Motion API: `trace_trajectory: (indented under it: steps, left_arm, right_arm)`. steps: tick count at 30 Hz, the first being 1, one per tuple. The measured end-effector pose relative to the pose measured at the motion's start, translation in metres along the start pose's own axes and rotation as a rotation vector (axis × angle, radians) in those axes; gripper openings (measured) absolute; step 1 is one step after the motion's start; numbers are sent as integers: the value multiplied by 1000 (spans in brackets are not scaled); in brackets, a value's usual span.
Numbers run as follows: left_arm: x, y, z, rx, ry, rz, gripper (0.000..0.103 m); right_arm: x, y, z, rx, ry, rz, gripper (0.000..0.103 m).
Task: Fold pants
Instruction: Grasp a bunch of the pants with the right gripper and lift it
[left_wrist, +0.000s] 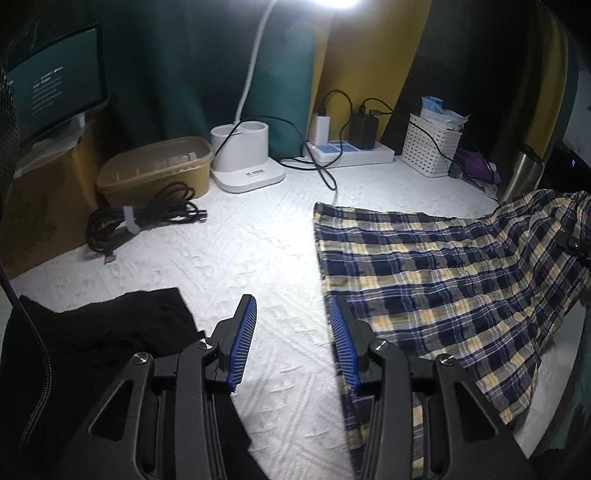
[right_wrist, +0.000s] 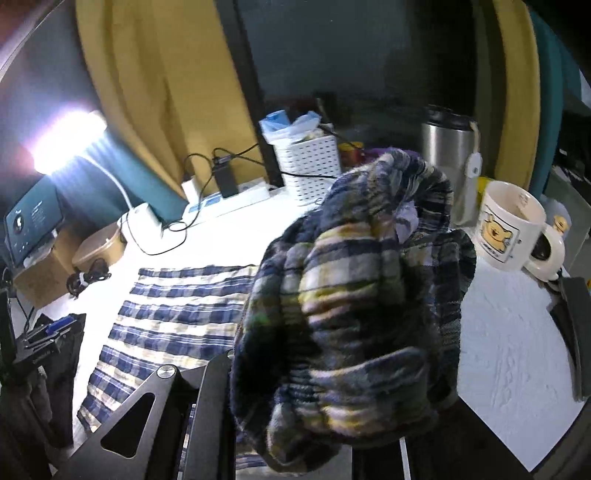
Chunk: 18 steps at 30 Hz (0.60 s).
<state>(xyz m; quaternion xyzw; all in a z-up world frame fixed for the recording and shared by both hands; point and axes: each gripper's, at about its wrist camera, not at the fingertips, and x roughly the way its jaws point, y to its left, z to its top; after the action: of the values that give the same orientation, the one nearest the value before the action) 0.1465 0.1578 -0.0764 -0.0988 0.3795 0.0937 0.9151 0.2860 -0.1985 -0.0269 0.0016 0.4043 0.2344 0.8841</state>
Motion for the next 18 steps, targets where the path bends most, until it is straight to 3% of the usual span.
trace_trajectory:
  steps: [18]
  left_arm:
    - [-16,42,-11,-37,-22,2,41]
  right_arm:
    - [39,99,-6,-136,90,89,19]
